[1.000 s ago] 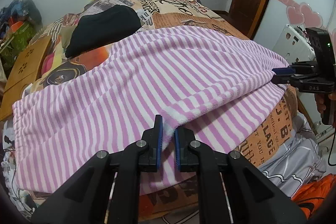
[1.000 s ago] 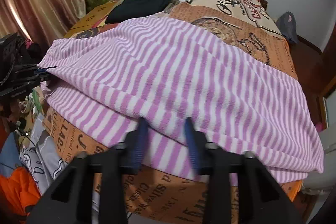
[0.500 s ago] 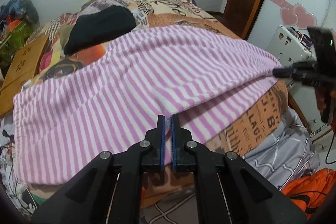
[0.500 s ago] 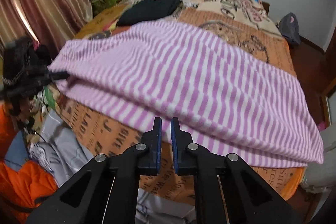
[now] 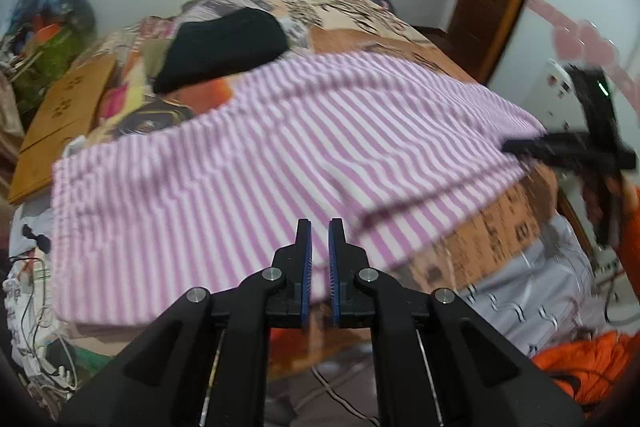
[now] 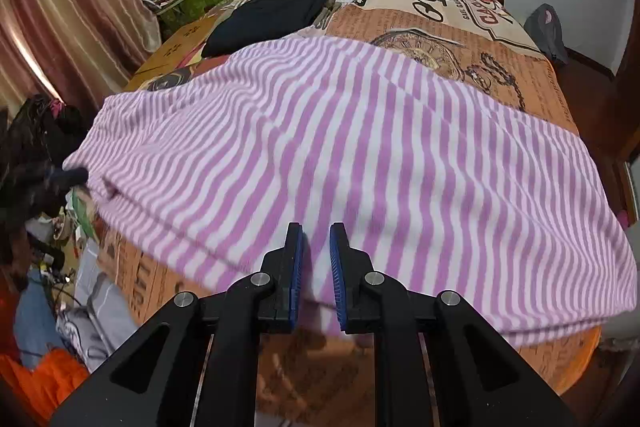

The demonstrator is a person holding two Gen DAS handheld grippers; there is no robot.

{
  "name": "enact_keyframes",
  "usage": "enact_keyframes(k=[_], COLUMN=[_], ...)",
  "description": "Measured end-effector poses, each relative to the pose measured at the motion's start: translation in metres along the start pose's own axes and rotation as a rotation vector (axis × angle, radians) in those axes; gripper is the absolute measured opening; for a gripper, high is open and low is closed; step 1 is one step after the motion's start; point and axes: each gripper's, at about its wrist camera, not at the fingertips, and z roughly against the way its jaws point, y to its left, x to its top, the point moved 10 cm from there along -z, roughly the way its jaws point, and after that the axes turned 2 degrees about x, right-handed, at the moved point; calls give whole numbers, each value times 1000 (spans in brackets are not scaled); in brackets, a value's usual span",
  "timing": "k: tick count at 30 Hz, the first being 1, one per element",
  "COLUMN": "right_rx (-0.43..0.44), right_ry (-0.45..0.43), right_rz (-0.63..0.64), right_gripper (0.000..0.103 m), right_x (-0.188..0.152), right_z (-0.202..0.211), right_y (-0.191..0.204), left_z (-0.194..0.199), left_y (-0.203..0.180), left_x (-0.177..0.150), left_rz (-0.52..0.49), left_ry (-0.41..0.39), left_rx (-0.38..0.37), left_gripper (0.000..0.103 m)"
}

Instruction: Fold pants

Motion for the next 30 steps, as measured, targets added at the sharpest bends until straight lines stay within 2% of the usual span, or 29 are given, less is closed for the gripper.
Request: enact_keyframes(k=[3, 6, 7, 8, 10, 12, 15, 19, 22, 26, 30], right_rx=[11, -24, -46, -85, -158, -211, -309, -386, -418, -422, -386], right_ry=[6, -1, -10, -23, -64, -117, -190, -237, -255, -255, -253], right_rz=[-4, -15, -25, -42, -94, -168, -295, -477, -593, -667, -731], right_gripper=[12, 13, 15, 19, 29, 41, 48, 49, 49, 49, 49], right_x=[-13, -25, -27, -30, -34, -40, -52, -75, -91, -98, -96], right_z=[9, 20, 24, 31, 47, 68, 100, 127, 133, 121, 100], right_y=[-1, -12, -20, -31, -58, -89, -145, -213, -254, -284, -309], left_z=[-8, -21, -27, -32, -41, -51, -65, -86, -91, -94, -97], left_y=[9, 9, 7, 6, 1, -6, -14, -25, -24, -17, -13], left_x=[14, 25, 29, 32, 37, 39, 42, 36, 36, 33, 31], left_rz=[15, 41, 50, 55, 59, 57, 69, 86, 103, 170, 213], left_ry=[0, 15, 22, 25, 29, 43, 67, 113, 98, 109, 119], left_rx=[37, 36, 37, 40, 45, 44, 37, 41, 79, 76, 79], left_gripper=[9, 19, 27, 33, 39, 41, 42, 43, 50, 58, 61])
